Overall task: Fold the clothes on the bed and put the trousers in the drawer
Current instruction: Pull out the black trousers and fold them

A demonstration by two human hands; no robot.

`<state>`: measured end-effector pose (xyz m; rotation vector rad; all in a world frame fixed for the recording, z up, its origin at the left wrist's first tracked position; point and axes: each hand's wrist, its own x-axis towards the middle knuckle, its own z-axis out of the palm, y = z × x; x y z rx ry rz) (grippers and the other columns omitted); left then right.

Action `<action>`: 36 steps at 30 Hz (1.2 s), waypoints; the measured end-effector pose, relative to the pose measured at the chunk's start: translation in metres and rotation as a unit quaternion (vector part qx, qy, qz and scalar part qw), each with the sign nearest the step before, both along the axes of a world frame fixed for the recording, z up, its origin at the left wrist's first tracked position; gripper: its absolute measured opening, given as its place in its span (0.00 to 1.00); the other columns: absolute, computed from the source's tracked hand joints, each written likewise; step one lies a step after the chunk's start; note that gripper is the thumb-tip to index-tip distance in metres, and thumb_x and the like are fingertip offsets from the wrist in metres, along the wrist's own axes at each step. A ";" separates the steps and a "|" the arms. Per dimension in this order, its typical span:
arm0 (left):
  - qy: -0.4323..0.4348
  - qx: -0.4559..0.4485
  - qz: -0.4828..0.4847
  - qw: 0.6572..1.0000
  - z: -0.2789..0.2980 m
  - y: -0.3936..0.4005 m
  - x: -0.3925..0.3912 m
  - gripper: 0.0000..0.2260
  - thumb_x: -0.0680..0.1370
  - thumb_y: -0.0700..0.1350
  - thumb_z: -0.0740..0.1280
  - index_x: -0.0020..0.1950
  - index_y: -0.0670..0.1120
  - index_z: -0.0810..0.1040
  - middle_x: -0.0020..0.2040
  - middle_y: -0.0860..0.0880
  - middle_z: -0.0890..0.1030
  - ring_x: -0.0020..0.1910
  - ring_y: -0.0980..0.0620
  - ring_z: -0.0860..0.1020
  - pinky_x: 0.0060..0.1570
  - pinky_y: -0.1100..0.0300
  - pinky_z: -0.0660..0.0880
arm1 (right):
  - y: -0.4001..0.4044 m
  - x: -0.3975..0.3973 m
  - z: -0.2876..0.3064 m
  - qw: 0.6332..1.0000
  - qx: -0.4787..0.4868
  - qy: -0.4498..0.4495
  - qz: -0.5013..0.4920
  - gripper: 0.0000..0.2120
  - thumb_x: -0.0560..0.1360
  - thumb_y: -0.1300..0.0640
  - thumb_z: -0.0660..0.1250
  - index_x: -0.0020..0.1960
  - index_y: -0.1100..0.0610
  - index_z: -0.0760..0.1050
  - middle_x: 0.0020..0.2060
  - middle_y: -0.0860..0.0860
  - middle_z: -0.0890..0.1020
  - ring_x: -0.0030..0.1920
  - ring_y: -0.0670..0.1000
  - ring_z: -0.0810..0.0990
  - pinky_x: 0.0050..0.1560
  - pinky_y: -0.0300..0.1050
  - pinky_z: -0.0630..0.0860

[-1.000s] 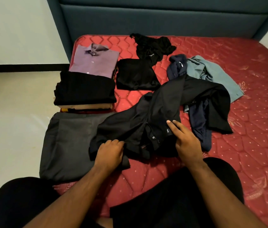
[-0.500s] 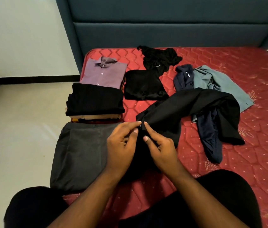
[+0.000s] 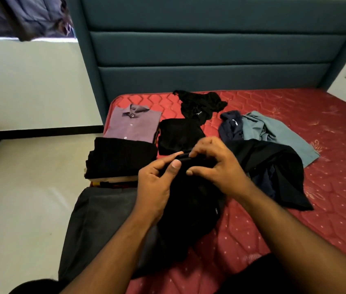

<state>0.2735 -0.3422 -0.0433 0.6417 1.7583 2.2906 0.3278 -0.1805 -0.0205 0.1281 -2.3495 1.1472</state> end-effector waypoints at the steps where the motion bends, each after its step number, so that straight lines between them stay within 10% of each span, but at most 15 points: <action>1: 0.027 -0.004 -0.014 1.000 0.008 0.002 -0.005 0.10 0.77 0.41 0.69 0.58 0.42 0.82 0.53 0.46 0.85 0.56 0.48 0.82 0.61 0.48 0.77 | 0.006 -0.006 0.012 1.000 0.019 0.005 0.017 0.13 0.64 0.54 0.77 0.45 0.49 0.76 0.53 0.48 0.76 0.55 0.49 0.76 0.58 0.39 0.71; 5: 0.194 -0.045 -0.024 0.980 0.042 0.007 -0.022 0.17 0.72 0.41 0.74 0.60 0.44 0.80 0.56 0.49 0.83 0.58 0.53 0.80 0.60 0.56 0.76 | 0.015 -0.022 0.059 0.994 -0.062 -0.061 0.071 0.15 0.66 0.65 0.72 0.44 0.54 0.68 0.44 0.54 0.78 0.45 0.49 0.76 0.48 0.39 0.73; 9: 0.383 -0.071 0.105 0.915 0.079 0.027 -0.053 0.17 0.74 0.40 0.73 0.63 0.42 0.79 0.57 0.47 0.80 0.59 0.60 0.76 0.60 0.62 0.73 | 0.022 -0.043 0.123 0.990 0.060 -0.119 0.043 0.11 0.70 0.64 0.75 0.49 0.58 0.75 0.35 0.53 0.77 0.37 0.44 0.73 0.40 0.43 0.71; 13: 0.288 -0.171 -0.006 0.942 0.101 0.027 -0.092 0.42 0.68 0.47 0.79 0.75 0.63 0.58 0.62 0.55 0.76 0.60 0.65 0.75 0.58 0.70 0.71 | 0.032 -0.063 0.194 0.990 0.121 -0.061 -0.043 0.08 0.69 0.58 0.76 0.41 0.57 0.78 0.32 0.49 0.77 0.33 0.44 0.72 0.37 0.43 0.69; 15: 0.286 -0.278 -0.053 0.915 0.092 0.017 -0.121 0.34 0.67 0.43 0.80 0.70 0.53 0.70 0.54 0.58 0.80 0.53 0.69 0.77 0.51 0.76 0.71 | 0.045 -0.067 0.228 0.990 0.104 -0.011 -0.092 0.09 0.69 0.58 0.76 0.42 0.59 0.76 0.32 0.50 0.76 0.32 0.44 0.71 0.35 0.41 0.68; 17: 0.274 -0.293 -0.024 0.916 0.090 0.010 -0.153 0.22 0.65 0.40 0.77 0.58 0.47 0.79 0.49 0.51 0.84 0.50 0.56 0.82 0.53 0.59 0.78 | 0.063 -0.067 0.259 0.992 0.044 -0.001 -0.116 0.10 0.72 0.59 0.74 0.42 0.57 0.72 0.31 0.50 0.73 0.26 0.43 0.70 0.28 0.38 0.67; 22: 0.267 -0.255 0.081 0.926 0.128 -0.001 -0.192 0.04 0.76 0.41 0.71 0.48 0.50 0.80 0.43 0.50 0.82 0.43 0.50 0.82 0.45 0.49 0.80 | 0.092 -0.064 0.300 0.982 -0.152 -0.080 -0.084 0.12 0.77 0.66 0.67 0.45 0.55 0.64 0.40 0.58 0.74 0.28 0.54 0.83 0.25 0.43 0.78; 27: 0.340 -0.222 0.188 0.894 0.225 -0.007 -0.208 0.06 0.72 0.51 0.73 0.43 0.49 0.81 0.41 0.50 0.83 0.42 0.49 0.81 0.46 0.51 0.77 | 0.109 -0.043 0.339 0.972 -0.230 -0.009 -0.046 0.10 0.75 0.69 0.66 0.55 0.62 0.73 0.50 0.61 0.81 0.41 0.60 0.85 0.38 0.48 0.83; 32: 0.421 -0.184 0.266 0.847 0.358 -0.030 -0.184 0.12 0.67 0.48 0.80 0.41 0.42 0.83 0.36 0.45 0.83 0.37 0.49 0.79 0.42 0.53 0.76 | 0.106 -0.004 0.408 0.977 -0.189 0.067 -0.077 0.06 0.75 0.68 0.67 0.52 0.63 0.76 0.41 0.58 0.84 0.35 0.56 0.85 0.32 0.43 0.82; 36: 0.333 -0.044 0.081 0.938 0.473 -0.057 -0.151 0.11 0.69 0.33 0.76 0.48 0.42 0.81 0.44 0.40 0.83 0.37 0.49 0.82 0.43 0.55 0.82 | 0.079 0.027 0.472 0.954 -0.210 0.189 -0.103 0.06 0.76 0.65 0.67 0.51 0.59 0.73 0.41 0.56 0.80 0.26 0.50 0.81 0.25 0.39 0.78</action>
